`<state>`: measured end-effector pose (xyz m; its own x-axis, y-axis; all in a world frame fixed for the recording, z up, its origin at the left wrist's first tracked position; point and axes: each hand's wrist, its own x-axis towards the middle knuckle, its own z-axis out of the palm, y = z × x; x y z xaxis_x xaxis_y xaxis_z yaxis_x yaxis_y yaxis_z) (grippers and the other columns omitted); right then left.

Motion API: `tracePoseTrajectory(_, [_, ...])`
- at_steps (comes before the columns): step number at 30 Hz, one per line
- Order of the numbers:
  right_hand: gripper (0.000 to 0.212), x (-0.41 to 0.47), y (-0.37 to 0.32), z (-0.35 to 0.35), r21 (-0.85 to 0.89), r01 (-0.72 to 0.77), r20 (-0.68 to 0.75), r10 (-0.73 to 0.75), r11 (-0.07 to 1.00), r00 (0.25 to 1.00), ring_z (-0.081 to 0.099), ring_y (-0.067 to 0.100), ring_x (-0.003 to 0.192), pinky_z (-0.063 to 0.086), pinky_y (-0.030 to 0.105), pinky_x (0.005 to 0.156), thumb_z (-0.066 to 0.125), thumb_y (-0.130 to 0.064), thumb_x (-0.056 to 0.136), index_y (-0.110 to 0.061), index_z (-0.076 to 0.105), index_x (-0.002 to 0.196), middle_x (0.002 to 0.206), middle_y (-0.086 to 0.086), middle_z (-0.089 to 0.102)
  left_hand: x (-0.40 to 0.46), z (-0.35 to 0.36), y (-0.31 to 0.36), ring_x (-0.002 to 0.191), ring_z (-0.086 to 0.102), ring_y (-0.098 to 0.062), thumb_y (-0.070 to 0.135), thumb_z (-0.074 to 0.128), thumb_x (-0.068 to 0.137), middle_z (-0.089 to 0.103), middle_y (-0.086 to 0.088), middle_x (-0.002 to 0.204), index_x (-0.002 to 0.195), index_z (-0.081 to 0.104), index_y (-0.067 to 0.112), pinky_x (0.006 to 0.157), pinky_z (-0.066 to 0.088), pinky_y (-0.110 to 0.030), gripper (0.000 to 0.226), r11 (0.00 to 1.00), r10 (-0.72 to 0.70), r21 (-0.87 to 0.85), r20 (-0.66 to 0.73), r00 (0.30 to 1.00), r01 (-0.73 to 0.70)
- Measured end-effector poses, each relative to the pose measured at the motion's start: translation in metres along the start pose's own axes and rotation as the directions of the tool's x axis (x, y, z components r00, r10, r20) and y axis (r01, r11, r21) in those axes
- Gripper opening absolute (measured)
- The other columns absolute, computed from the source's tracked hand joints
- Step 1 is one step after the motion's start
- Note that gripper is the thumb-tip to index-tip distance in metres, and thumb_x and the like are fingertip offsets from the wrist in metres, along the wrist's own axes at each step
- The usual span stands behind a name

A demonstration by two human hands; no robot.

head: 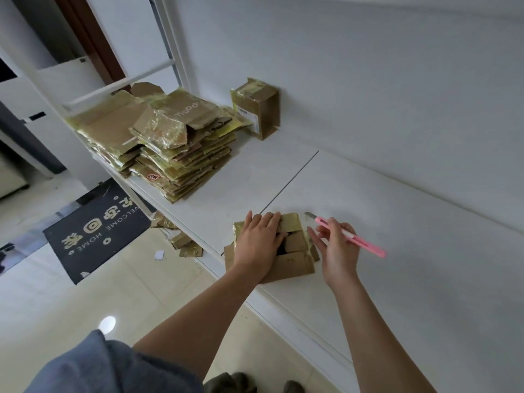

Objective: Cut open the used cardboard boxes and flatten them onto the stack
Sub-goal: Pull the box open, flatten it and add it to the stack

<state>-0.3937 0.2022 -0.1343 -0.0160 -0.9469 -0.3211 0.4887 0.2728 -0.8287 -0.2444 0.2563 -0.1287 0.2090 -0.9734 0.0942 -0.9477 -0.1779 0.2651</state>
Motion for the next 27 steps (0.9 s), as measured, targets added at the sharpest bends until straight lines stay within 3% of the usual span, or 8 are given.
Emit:
tracePoseTrajectory(4, [0.012, 0.004, 0.01, 0.008, -0.112, 0.05, -0.025, -0.053, 0.992, 0.998, 0.07, 0.013, 0.072, 0.06, 0.031, 0.074, 0.059, -0.012, 0.096, -0.003, 0.058, 0.088, 0.067, 0.001, 0.067, 0.003, 0.001, -0.001, 0.128, 0.044, -0.016, 0.04, 0.033, 0.105, 0.053, 0.007, 0.139, 0.144, 0.044, 0.017, 0.121, 0.007, -0.031, 0.046, 1.0, -0.019, -0.019, -0.001, 1.0, 0.019])
tracePoseTrajectory(10, [0.015, -0.003, 0.029, 0.004, -0.251, 0.097, -0.038, -0.11, 0.963, 0.993, 0.072, 0.011, 0.075, 0.055, 0.021, 0.058, 0.058, -0.021, 0.096, -0.01, 0.059, 0.086, 0.072, -0.003, 0.071, 0.004, 0.0, -0.006, 0.129, 0.043, -0.017, 0.041, 0.028, 0.105, 0.053, 0.006, 0.14, 0.145, 0.044, 0.017, 0.121, 0.006, -0.031, 0.049, 0.999, -0.032, -0.042, 0.016, 0.999, 0.032])
tracePoseTrajectory(20, [0.014, -0.002, 0.022, 0.002, -0.326, 0.178, 0.074, -0.163, 0.929, 0.984, 0.072, 0.01, 0.08, 0.055, 0.019, 0.063, 0.056, -0.016, 0.099, -0.007, 0.06, 0.09, 0.078, -0.002, 0.072, 0.002, 0.0, -0.005, 0.131, 0.042, -0.016, 0.041, 0.029, 0.105, 0.053, 0.005, 0.141, 0.145, 0.044, 0.017, 0.122, 0.008, -0.031, 0.049, 0.998, -0.029, -0.057, 0.014, 0.999, 0.03])
tracePoseTrajectory(25, [0.023, -0.002, 0.017, -0.005, -0.437, 0.242, 0.177, -0.181, 0.866, 0.967, 0.066, 0.018, 0.078, 0.049, 0.032, 0.059, 0.057, -0.016, 0.098, 0.002, 0.053, 0.085, 0.084, 0.022, 0.065, 0.002, 0.001, -0.005, 0.131, 0.042, -0.017, 0.041, 0.026, 0.106, 0.053, 0.005, 0.141, 0.145, 0.044, 0.017, 0.122, 0.008, -0.031, 0.049, 0.998, -0.039, -0.055, 0.018, 0.999, 0.04])
tracePoseTrajectory(27, [0.023, -0.002, 0.011, -0.009, -0.467, 0.268, 0.217, -0.185, 0.843, 0.959, 0.067, 0.017, 0.076, 0.05, 0.033, 0.059, 0.057, -0.013, 0.098, 0.001, 0.051, 0.08, 0.081, 0.021, 0.064, 0.003, 0.001, -0.005, 0.13, 0.043, -0.017, 0.041, 0.025, 0.106, 0.053, 0.005, 0.14, 0.145, 0.044, 0.018, 0.122, 0.009, -0.032, 0.05, 0.998, -0.043, -0.055, 0.021, 0.999, 0.044])
